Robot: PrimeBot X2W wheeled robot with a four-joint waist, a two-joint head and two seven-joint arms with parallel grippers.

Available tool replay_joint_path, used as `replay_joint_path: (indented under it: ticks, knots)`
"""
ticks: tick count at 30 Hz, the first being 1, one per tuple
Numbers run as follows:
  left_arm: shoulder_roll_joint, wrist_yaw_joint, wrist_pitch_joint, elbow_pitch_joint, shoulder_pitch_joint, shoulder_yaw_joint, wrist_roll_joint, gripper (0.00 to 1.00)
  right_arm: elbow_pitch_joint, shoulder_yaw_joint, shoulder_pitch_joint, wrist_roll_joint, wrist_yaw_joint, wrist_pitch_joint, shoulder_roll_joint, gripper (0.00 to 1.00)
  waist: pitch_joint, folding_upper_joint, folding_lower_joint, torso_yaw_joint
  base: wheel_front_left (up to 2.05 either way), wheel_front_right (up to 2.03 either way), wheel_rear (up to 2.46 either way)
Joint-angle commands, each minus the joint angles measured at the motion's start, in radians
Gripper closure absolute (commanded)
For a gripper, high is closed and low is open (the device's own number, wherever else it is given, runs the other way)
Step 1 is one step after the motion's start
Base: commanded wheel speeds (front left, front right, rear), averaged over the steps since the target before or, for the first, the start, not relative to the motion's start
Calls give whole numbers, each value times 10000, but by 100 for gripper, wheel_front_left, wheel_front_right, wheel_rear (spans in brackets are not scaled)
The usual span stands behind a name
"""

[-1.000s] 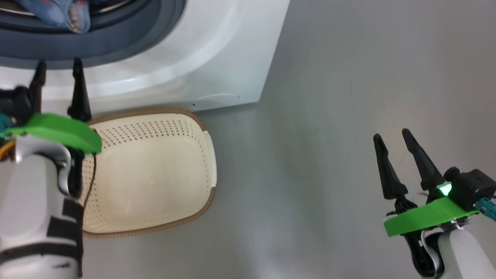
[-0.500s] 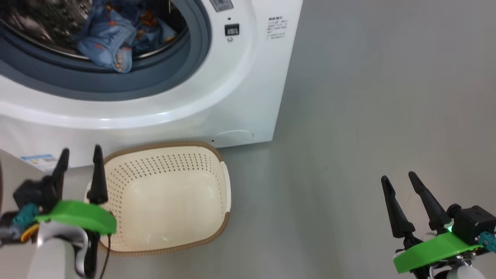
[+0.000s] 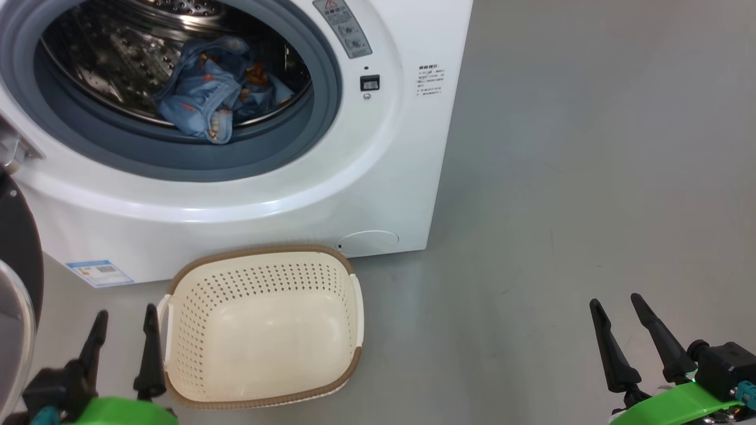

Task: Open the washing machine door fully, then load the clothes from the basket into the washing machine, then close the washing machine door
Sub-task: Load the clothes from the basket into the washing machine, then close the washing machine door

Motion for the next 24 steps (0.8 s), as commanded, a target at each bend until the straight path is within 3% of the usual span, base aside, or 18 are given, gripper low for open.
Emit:
replay_joint_path:
  ticks: [1,8,24]
  knots:
    - [163,-25,-53,-478,191,388,30,0,-234,169,130,-2,27,-120,-205,0,-95,0,0,-13,0,0,0]
    - [52,-9,-53,-1107,976,484,-89,0,-229,129,270,1,27,-120,-212,0,-222,0,0,-58,0,0,0]
    - [-6,-5,-53,-1391,1095,490,-127,0,-238,90,296,-20,27,-120,-189,0,-268,0,0,-62,-1,1,0]
